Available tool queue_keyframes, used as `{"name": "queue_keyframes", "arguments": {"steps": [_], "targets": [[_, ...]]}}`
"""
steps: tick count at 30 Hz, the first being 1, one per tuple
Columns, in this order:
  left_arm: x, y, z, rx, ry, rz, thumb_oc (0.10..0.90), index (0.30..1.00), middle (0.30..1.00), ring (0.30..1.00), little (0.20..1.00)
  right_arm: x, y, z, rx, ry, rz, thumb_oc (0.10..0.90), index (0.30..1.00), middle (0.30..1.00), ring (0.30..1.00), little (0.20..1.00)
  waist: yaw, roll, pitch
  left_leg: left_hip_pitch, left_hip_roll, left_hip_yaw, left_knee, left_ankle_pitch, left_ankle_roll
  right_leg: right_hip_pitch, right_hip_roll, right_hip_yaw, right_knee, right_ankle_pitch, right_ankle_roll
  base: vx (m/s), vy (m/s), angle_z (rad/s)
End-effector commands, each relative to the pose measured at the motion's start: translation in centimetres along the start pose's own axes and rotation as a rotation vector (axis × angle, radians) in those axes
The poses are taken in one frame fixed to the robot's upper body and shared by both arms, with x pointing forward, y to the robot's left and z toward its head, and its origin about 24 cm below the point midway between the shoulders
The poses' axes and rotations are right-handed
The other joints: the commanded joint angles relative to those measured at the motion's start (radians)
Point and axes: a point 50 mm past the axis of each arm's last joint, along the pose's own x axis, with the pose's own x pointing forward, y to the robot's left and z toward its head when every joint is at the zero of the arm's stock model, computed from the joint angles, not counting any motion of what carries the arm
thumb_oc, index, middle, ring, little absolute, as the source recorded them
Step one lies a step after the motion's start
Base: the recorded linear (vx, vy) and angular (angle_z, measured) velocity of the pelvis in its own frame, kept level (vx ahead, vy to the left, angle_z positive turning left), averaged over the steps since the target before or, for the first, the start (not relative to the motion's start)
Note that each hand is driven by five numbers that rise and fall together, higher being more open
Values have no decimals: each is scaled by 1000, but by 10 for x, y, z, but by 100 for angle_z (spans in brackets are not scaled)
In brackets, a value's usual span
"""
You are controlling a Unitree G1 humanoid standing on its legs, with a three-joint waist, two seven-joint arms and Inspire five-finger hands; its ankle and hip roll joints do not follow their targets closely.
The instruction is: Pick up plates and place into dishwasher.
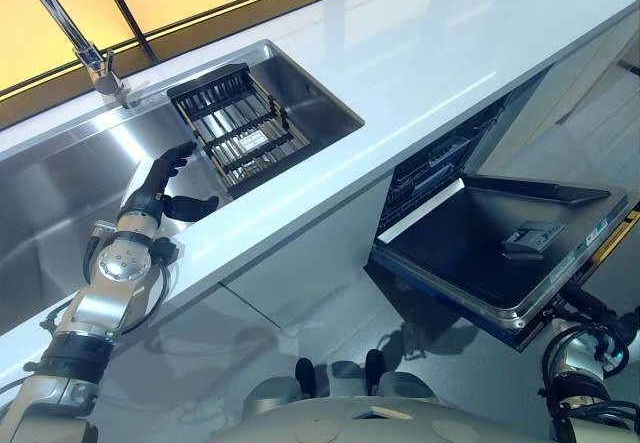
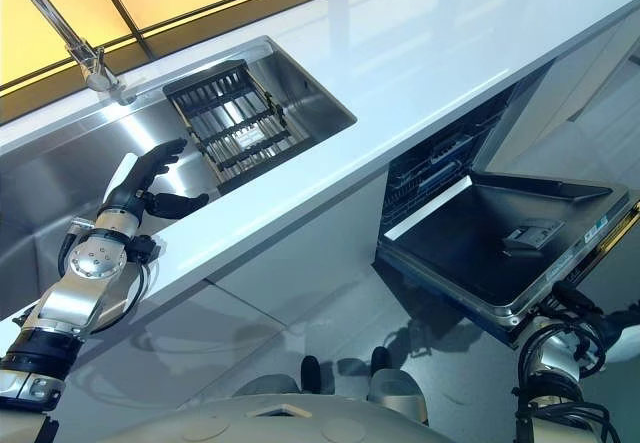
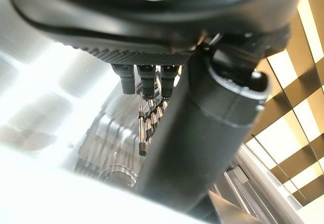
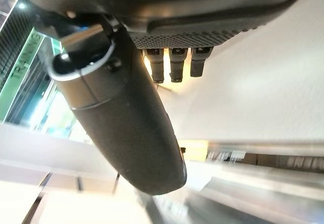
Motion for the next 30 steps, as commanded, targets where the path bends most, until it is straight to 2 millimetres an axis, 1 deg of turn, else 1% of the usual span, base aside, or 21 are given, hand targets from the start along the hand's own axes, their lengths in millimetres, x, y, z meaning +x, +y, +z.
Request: {"name": "queue_keyframes", "arguments": {"steps": [1, 4, 7, 9, 11, 12, 13, 14, 17, 20, 23, 27, 29, 30], "targets": [[12, 25, 31, 27, -145, 95, 800, 900, 900, 900, 900, 21, -6, 51, 150, -149, -16, 800, 900, 900, 900, 900, 5, 19, -44, -73, -7, -27, 57, -76, -6, -45, -1, -30, 110, -84, 49, -50, -87, -3], [15, 26, 36, 24, -154, 97, 800, 900, 900, 900, 900, 24, -3, 40, 246, -40, 113, 800, 900, 900, 900, 900, 6, 30, -26, -109, -4, -39, 91, -72, -12, -74, -9, -42, 159, -106, 38, -66, -88, 2], [19, 30, 44, 12, -178, 111, 800, 900, 900, 900, 900, 25, 3, 36, 367, 29, 205, 800, 900, 900, 900, 900, 7, 51, 3, -154, 0, -45, 118, -60, -21, -116, -22, -69, 221, -133, 25, -124, -60, 6], [22, 32, 50, -1, -208, 128, 800, 900, 900, 900, 900, 27, 7, 44, 502, 51, 276, 800, 900, 900, 900, 900, 7, 72, 31, -190, -2, -55, 131, -51, -27, -153, -33, -80, 261, -152, 17, -190, -25, 6], [26, 36, 59, -25, -250, 154, 800, 900, 900, 900, 900, 25, 16, 55, 658, 47, 356, 800, 900, 900, 900, 900, 8, 104, 64, -226, -7, -68, 135, -38, -32, -196, -45, -89, 306, -174, 9, -198, -3, 8], [26, 36, 60, -27, -255, 158, 800, 900, 900, 900, 900, 25, 18, 57, 676, 45, 366, 800, 900, 900, 900, 900, 8, 107, 68, -231, -8, -69, 136, -36, -33, -202, -46, -89, 313, -177, 8, -181, 20, 8], [28, 37, 65, -45, -276, 179, 800, 900, 900, 900, 900, 25, 22, 65, 753, 38, 400, 800, 900, 900, 900, 900, 6, 127, 86, -251, -13, -74, 149, -35, -35, -230, -56, -89, 343, -191, 2, -113, 29, 1], [28, 37, 66, -50, -282, 183, 800, 900, 900, 900, 900, 26, 22, 68, 766, 33, 405, 800, 900, 900, 900, 900, 5, 131, 90, -259, -15, -75, 155, -35, -35, -240, -60, -90, 353, -194, 0, -135, 47, -6], [30, 38, 73, -78, -309, 215, 800, 900, 900, 900, 900, 28, 25, 83, 846, 8, 470, 800, 900, 900, 900, 900, 5, 155, 116, -307, -31, -83, 216, -44, -37, -294, -82, -90, 413, -211, -11, -89, 43, -7], [29, 39, 74, -96, -312, 232, 800, 900, 900, 900, 900, 26, 32, 93, 879, -4, 553, 800, 900, 900, 900, 900, 4, 165, 139, -342, -38, -85, 283, -63, -38, -328, -96, -92, 457, -221, -26, -26, 31, -5], [27, 40, 72, -114, -307, 251, 800, 900, 900, 900, 900, 22, 39, 101, 863, -16, 639, 800, 900, 900, 900, 900, 2, 171, 165, -381, -44, -77, 356, -84, -41, -360, -104, -94, 503, -230, -42, 4, 42, -9], [25, 46, 70, -120, -300, 286, 800, 900, 900, 900, 900, 12, 54, 116, 808, -41, 759, 800, 900, 900, 900, 900, -2, 170, 193, -434, -46, -68, 426, -105, -40, -410, -104, -78, 549, -234, -56, 6, 62, -12], [25, 52, 70, -114, -301, 314, 800, 900, 900, 900, 900, 3, 65, 125, 791, -64, 823, 800, 900, 900, 900, 900, -4, 167, 210, -465, -47, -61, 457, -105, -38, -439, -101, -66, 568, -234, -60, -35, 73, -26], [25, 57, 72, -109, -308, 338, 800, 900, 900, 900, 900, -2, 71, 134, 791, -77, 863, 800, 900, 900, 900, 900, -3, 163, 222, -488, -49, -59, 474, -106, -35, -461, -100, -59, 580, -232, -60, -75, 64, -28]]}}
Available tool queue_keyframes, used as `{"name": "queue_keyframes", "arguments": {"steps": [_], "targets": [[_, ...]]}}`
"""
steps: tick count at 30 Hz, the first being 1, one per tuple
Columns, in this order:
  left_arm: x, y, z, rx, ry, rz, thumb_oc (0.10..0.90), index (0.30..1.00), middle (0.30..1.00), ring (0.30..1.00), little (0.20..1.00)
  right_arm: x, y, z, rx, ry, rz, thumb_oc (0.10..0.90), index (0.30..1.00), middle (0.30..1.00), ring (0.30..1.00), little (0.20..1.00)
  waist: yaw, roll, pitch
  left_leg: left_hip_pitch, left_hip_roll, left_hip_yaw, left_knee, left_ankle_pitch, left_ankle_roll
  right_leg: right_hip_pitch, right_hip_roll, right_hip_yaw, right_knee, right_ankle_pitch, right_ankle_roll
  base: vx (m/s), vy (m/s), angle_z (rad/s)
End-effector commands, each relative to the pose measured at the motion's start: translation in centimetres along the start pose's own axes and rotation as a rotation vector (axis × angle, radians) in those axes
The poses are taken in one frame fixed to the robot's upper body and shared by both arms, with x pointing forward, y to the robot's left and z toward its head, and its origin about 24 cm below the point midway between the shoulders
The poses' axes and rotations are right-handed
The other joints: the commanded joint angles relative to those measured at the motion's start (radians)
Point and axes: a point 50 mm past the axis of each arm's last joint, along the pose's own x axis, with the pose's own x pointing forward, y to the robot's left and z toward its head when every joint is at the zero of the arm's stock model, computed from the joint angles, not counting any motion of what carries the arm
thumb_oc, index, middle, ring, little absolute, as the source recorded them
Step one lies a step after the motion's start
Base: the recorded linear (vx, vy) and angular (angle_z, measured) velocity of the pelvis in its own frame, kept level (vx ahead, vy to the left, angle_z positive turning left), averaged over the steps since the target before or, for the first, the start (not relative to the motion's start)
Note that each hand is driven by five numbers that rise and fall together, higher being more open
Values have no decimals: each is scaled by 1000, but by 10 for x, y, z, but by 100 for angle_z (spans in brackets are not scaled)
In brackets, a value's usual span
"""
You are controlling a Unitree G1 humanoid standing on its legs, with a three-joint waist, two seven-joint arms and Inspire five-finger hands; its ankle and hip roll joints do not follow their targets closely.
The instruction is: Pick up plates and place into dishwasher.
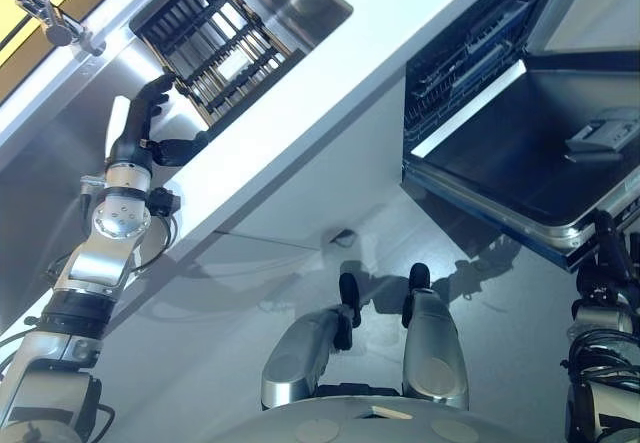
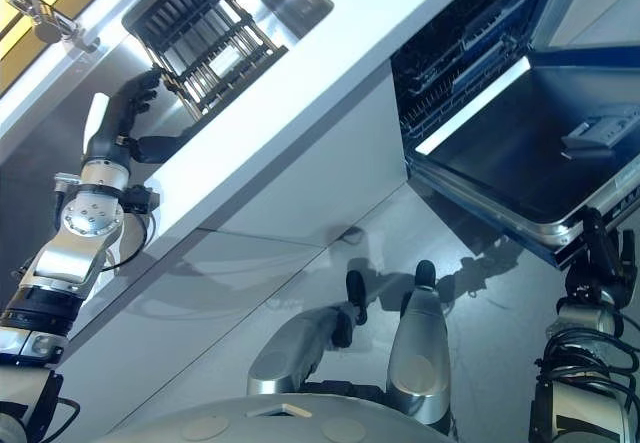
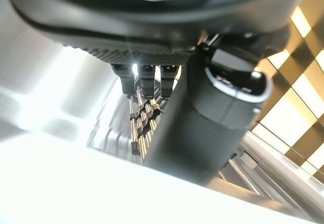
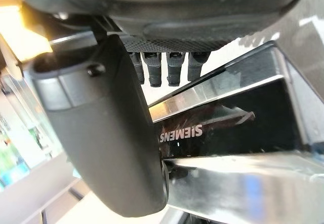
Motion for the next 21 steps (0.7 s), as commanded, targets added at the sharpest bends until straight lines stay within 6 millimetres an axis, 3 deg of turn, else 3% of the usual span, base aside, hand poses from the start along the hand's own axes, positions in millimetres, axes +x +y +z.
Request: {"name": "queue_keyframes", "arguments": {"steps": [1, 6, 11, 14, 21], "targets": [[5, 18, 19, -29, -114, 110, 800, 900, 900, 900, 900, 16, 79, 16, -89, -26, 265, 800, 900, 900, 900, 900, 18, -7, 2, -123, -6, -57, 168, -51, -37, 8, 20, 0, 92, -103, -18, -63, 51, -29], [11, 38, 35, -3, -182, 201, 800, 900, 900, 900, 900, 12, 114, 10, 7, -2, 417, 800, 900, 900, 900, 900, 23, -34, 33, -197, -8, -41, 243, -76, -21, -67, 21, 20, 156, -106, -12, -60, 30, -13], [9, 74, 62, 25, -302, 346, 800, 900, 900, 900, 900, -6, 150, -8, 63, 42, 610, 800, 900, 900, 900, 900, 42, -66, 58, -279, -7, -33, 325, -110, 0, -141, 21, 36, 217, -97, -3, -52, 5, -1], [4, 86, 68, 38, -343, 392, 800, 900, 900, 900, 900, -13, 157, -16, 63, 60, 651, 800, 900, 900, 900, 900, 52, -70, 58, -298, -6, -34, 337, -116, 5, -156, 20, 39, 224, -93, 1, -17, 27, -11], [-9, 111, 72, 68, -372, 432, 800, 900, 900, 900, 900, -22, 181, -17, 22, 91, 773, 800, 900, 900, 900, 900, 90, -52, 58, -300, -19, -49, 299, -95, 13, -162, 16, 42, 204, -78, 11, -2, 69, -8]]}}
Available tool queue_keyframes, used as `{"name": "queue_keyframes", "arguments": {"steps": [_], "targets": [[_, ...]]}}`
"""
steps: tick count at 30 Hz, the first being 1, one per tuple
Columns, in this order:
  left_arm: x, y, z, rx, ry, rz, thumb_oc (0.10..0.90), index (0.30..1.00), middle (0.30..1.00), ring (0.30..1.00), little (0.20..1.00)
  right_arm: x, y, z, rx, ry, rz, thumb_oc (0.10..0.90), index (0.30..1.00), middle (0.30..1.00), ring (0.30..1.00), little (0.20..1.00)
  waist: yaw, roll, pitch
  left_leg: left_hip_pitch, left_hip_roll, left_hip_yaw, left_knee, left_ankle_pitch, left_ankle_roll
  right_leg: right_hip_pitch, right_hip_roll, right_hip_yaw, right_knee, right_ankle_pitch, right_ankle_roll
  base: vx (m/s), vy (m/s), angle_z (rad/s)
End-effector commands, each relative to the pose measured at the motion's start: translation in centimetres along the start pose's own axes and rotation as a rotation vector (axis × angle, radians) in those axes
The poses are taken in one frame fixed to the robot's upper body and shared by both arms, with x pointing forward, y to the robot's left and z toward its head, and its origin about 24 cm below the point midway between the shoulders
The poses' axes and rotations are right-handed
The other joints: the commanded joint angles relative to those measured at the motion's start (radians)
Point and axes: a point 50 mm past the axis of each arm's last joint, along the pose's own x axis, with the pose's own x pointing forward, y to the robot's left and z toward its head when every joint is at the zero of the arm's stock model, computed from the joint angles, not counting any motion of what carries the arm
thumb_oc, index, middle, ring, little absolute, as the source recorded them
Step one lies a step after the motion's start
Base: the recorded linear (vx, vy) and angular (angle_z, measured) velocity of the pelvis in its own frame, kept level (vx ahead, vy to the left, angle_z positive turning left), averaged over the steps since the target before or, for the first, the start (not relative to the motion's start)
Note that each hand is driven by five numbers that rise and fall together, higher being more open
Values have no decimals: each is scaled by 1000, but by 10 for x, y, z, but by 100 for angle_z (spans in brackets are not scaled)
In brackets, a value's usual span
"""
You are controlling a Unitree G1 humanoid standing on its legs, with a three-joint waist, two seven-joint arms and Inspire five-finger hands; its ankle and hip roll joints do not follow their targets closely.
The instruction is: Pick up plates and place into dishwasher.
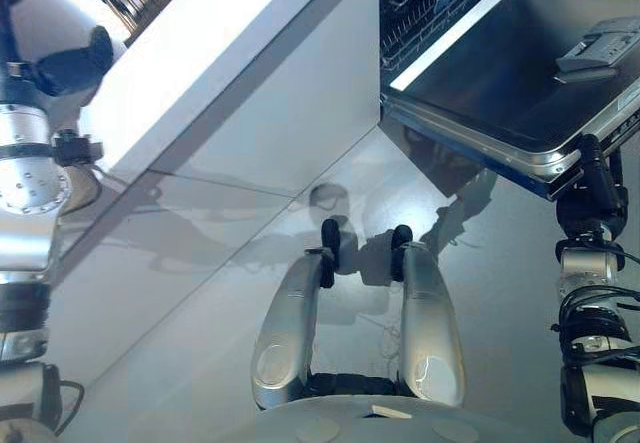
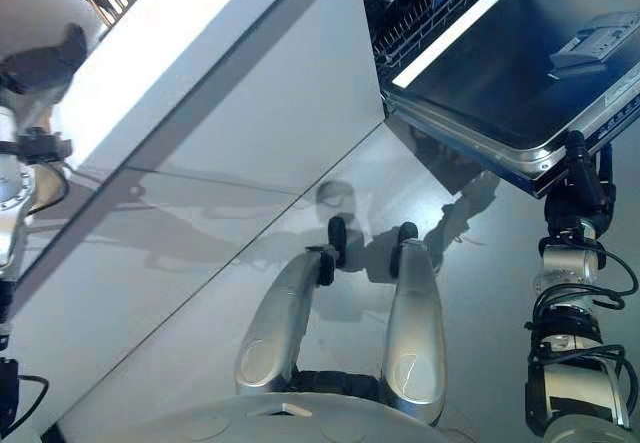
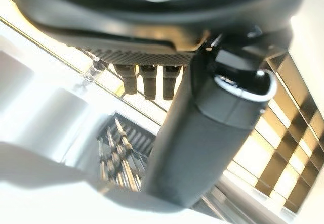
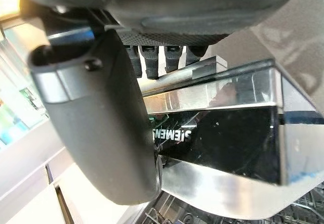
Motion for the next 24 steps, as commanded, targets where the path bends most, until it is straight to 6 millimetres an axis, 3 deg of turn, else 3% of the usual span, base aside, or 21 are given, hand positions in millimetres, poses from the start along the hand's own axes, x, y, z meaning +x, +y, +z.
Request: {"name": "queue_keyframes", "arguments": {"steps": [1, 5, 8, 10, 12, 17, 24], "targets": [[5, 28, 17, 46, -111, 81, 800, 900, 900, 900, 900, 8, 104, -20, -55, 88, 487, 800, 900, 900, 900, 900, 41, 8, -18, 25, -57, 24, 11, -54, 62, 62, -2, 42, -89, 64, 53, 20, 72, -21], [5, 30, 19, 47, -110, 76, 800, 900, 900, 900, 900, 2, 133, -24, -44, 101, 613, 800, 900, 900, 900, 900, 55, 13, -18, 18, -65, 16, 6, -50, 66, 56, -11, 38, -88, 65, 57, 19, 65, 3], [6, 31, 19, 41, -106, 63, 800, 900, 900, 900, 900, -10, 167, -30, -3, 114, 764, 800, 900, 900, 900, 900, 66, 14, -18, 16, -70, 11, 7, -53, 74, 52, -15, 35, -83, 65, 60, 32, 54, -1], [7, 30, 19, 43, -109, 55, 800, 900, 900, 900, 900, -23, 195, -35, 31, 119, 879, 800, 900, 900, 900, 900, 74, 12, -18, 15, -74, 8, 11, -57, 81, 50, -16, 32, -78, 67, 63, 38, 41, -6], [8, 31, 19, 47, -110, 50, 800, 900, 900, 900, 900, -32, 209, -39, 48, 127, 945, 800, 900, 900, 900, 900, 78, 10, -18, 18, -76, 7, 12, -59, 84, 53, -17, 31, -77, 67, 65, 32, 30, -9], [13, 37, 18, 47, -119, 38, 800, 900, 900, 900, 900, -77, 269, -43, 123, 129, 1223, 800, 900, 900, 900, 900, 97, -3, -18, 59, -80, 5, 3, -65, 97, 97, -17, 25, -100, 76, 74, 52, 40, -14], [20, 41, 17, 53, -116, -3, 800, 900, 900, 900, 900, -109, 303, -43, 188, 116, 1352, 800, 900, 900, 900, 900, 118, -17, -43, 131, -83, -8, -41, -59, 102, 183, -27, 10, -166, 98, 89, 93, 24, -22]]}}
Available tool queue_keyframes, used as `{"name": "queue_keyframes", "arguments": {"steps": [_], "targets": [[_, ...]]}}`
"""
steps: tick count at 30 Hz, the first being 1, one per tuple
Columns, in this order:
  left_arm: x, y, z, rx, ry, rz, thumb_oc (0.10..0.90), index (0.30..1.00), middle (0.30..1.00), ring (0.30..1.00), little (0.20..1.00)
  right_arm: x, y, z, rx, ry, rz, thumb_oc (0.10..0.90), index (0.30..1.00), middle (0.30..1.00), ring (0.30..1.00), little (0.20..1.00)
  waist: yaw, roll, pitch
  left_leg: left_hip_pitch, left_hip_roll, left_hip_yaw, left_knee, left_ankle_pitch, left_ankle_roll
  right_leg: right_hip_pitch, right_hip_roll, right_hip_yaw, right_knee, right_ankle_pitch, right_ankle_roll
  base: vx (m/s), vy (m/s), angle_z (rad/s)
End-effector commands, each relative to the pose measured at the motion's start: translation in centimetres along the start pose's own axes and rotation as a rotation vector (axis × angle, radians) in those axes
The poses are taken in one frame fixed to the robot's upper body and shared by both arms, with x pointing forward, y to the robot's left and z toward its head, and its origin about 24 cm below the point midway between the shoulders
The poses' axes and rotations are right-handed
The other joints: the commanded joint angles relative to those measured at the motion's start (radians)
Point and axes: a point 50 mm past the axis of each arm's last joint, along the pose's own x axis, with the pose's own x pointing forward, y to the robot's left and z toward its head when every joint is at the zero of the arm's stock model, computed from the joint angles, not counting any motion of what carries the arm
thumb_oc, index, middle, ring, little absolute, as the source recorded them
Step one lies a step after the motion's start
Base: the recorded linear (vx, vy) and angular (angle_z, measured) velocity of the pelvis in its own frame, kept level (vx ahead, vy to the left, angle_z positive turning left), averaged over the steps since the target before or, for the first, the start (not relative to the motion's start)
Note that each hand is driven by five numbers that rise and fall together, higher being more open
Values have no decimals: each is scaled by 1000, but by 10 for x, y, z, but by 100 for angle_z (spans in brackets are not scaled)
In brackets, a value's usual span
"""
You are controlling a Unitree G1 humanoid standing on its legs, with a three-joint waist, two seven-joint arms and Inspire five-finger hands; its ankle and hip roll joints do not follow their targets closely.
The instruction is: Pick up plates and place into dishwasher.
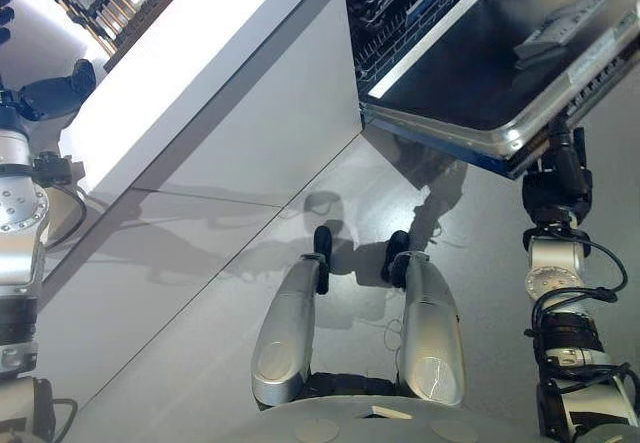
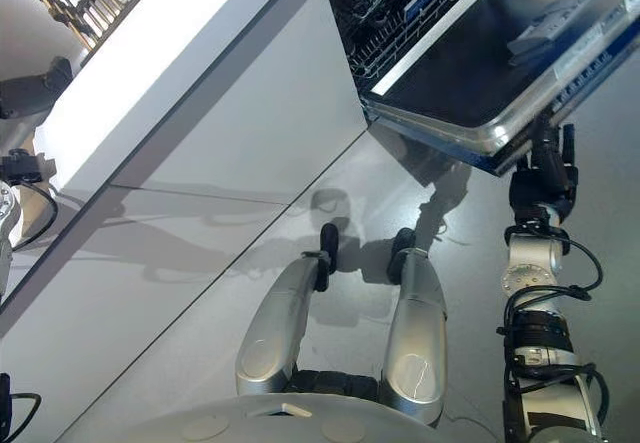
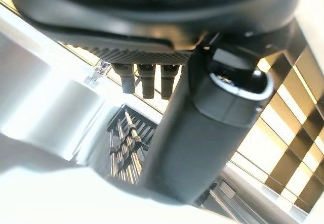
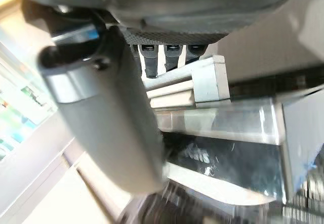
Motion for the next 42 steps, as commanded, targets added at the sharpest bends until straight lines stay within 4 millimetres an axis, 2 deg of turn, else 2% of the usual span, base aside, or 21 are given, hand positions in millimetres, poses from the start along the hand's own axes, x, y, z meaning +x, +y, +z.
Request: {"name": "queue_keyframes", "arguments": {"steps": [1, 5, 10, 16, 20, 23, 24, 25, 28, 29, 33, 34, 39, 42], "targets": [[19, 28, 56, 42, -260, 30, 800, 900, 900, 900, 900, -36, 245, -41, 57, 134, 1151, 800, 900, 900, 900, 900, 93, -19, -53, 43, -109, 55, 6, -44, 144, 87, 6, 182, -91, 88, 76, 85, 12, -20], [22, 33, 58, 69, -267, 27, 800, 900, 900, 900, 900, -39, 243, -43, 55, 132, 1144, 800, 900, 900, 900, 900, 102, -29, -83, 103, -106, 45, -61, -29, 146, 147, 0, 164, -161, 106, 89, 88, -13, -4], [27, 45, 63, 105, -276, 18, 800, 900, 900, 900, 900, -28, 229, -43, 28, 126, 1033, 800, 900, 900, 900, 900, 116, -40, -136, 180, -110, 28, -143, -13, 142, 239, -12, 129, -262, 128, 105, 103, -15, 26], [24, 42, 65, 108, -295, -22, 800, 900, 900, 900, 900, -19, 215, -45, -13, 116, 942, 800, 900, 900, 900, 900, 126, -43, -185, 259, -118, 11, -230, 8, 137, 329, -8, 108, -347, 139, 112, 102, 20, 75], [21, 39, 65, 109, -306, -49, 800, 900, 900, 900, 900, -10, 195, -45, -35, 93, 814, 800, 900, 900, 900, 900, 129, -58, -220, 303, -122, 6, -260, 2, 137, 378, -2, 95, -399, 146, 116, 90, 19, 26], [17, 38, 63, 109, -306, -59, 800, 900, 900, 900, 900, -5, 172, -45, -62, 56, 676, 800, 900, 900, 900, 900, 126, -73, -251, 330, -121, 9, -277, -8, 136, 412, 7, 93, -440, 152, 117, 62, 32, 11], [13, 36, 61, 106, -305, -66, 800, 900, 900, 900, 900, -6, 154, -45, -66, 44, 604, 800, 900, 900, 900, 900, 123, -83, -268, 345, -117, 13, -286, -12, 136, 426, 13, 94, -453, 153, 118, 46, 25, 5], [12, 35, 60, 106, -305, -68, 800, 900, 900, 900, 900, -7, 149, -45, -71, 40, 586, 800, 900, 900, 900, 900, 121, -85, -274, 350, -116, 15, -289, -13, 136, 430, 15, 95, -457, 153, 118, 44, 24, 6], [-1, 29, 53, 101, -301, -82, 800, 900, 900, 900, 900, -17, 115, -42, -156, -1, 487, 800, 900, 900, 900, 900, 106, -99, -310, 378, -110, 26, -311, -17, 137, 451, 27, 103, -475, 152, 117, 27, 30, 10], [-8, 24, 48, 96, -301, -88, 800, 900, 900, 900, 900, -22, 94, -39, -214, -21, 425, 800, 900, 900, 900, 900, 94, -106, -329, 394, -106, 33, -324, -19, 136, 461, 34, 108, -483, 151, 118, 8, 31, 12], [-22, 18, 42, 74, -297, -82, 800, 900, 900, 900, 900, -36, 53, -31, -411, -67, 318, 800, 900, 900, 900, 900, 60, -116, -363, 431, -97, 49, -364, -17, 133, 480, 52, 124, -508, 152, 119, -25, 24, 18], [-26, 17, 40, 67, -294, -75, 800, 900, 900, 900, 900, -42, 39, -27, -530, -105, 263, 800, 900, 900, 900, 900, 43, -120, -374, 445, -92, 55, -381, -14, 130, 487, 59, 132, -518, 155, 120, -49, 21, 13], [-35, 16, 37, 59, -278, -51, 800, 900, 900, 900, 900, -54, 3, -13, -817, -158, 131, 800, 900, 900, 900, 900, 0, -129, -403, 477, -82, 72, -419, -9, 122, 501, 80, 160, -546, 161, 119, -51, 2, -6], [-36, 15, 33, 53, -257, -40, 800, 900, 900, 900, 900, -62, -30, 0, -865, -138, -3, 800, 900, 900, 900, 900, -29, -133, -425, 499, -74, 84, -458, 0, 112, 514, 98, 181, -571, 166, 118, -66, -13, -18]]}}
